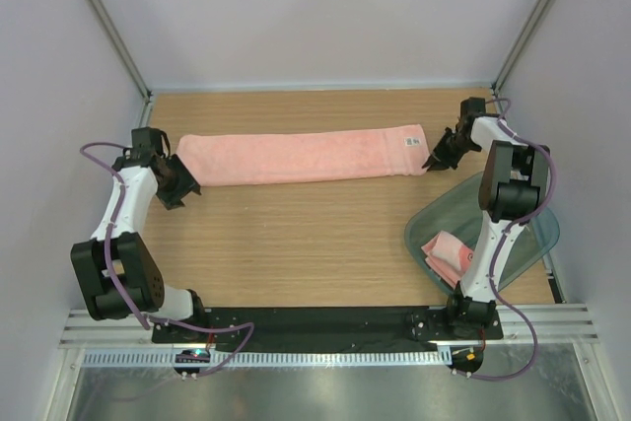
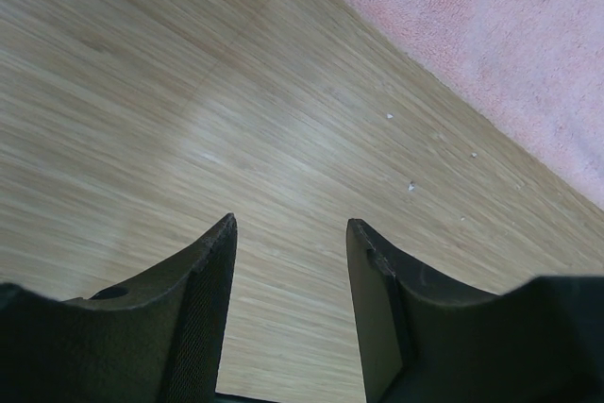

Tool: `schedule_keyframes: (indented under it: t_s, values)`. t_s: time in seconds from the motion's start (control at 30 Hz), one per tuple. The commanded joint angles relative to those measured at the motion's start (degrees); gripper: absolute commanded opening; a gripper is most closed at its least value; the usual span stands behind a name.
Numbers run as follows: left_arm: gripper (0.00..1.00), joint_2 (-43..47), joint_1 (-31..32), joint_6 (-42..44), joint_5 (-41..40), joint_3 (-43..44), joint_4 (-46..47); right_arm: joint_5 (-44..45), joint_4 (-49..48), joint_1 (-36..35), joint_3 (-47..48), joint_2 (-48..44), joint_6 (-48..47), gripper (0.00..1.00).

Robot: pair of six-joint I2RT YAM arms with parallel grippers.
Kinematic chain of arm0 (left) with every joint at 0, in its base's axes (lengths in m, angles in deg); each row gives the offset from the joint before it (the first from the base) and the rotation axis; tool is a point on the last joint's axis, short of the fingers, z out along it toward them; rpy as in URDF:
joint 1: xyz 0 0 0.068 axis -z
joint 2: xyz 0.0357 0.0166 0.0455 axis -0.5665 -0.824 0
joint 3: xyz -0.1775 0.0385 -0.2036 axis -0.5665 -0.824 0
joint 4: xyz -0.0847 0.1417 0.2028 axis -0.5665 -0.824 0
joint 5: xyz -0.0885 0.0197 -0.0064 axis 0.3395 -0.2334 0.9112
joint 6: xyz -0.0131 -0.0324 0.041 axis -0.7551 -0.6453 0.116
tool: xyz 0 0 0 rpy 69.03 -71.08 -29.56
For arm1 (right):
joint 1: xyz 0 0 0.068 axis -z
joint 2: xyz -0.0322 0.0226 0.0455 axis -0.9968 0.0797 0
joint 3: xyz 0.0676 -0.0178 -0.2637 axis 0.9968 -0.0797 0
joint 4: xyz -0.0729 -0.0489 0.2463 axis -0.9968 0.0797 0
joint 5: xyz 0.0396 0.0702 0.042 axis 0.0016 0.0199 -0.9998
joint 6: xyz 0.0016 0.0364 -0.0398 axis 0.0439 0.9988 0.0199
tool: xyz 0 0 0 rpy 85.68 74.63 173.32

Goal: Roll the towels
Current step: Fold the towel

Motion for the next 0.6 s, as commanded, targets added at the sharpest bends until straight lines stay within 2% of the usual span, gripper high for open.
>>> schedule_keyframes:
  t_s: [0.0, 0.13, 0.33, 0.43, 0.57]
  values:
    - [0.51, 1.3, -0.1, 1.1, -0.5, -0.1, 2.0, 1.0, -0.5, 0.1, 0.0, -0.5, -0.8, 0.12]
    - [0.50, 1.4, 0.4, 1.2, -0.6, -0.3, 2.0, 1.5, 0.3, 1.1, -0.2, -2.7, -1.2, 0.02]
    - [0.50, 1.6, 1.9, 1.2, -1.0, -0.5, 1.8, 3.6, 2.9, 7.0, 0.7, -6.7, -2.5, 0.01]
    - [0.50, 1.1, 2.2, 1.1, -0.1, -0.8, 1.8, 8.6, 5.4, 7.7, 2.6, -9.4, -4.3, 0.01]
    - [0.50, 1.1, 2.6, 0.8, 3.7, -0.7, 0.7, 10.6, 7.3, 7.7, 5.5, -11.2, -4.7, 0.01]
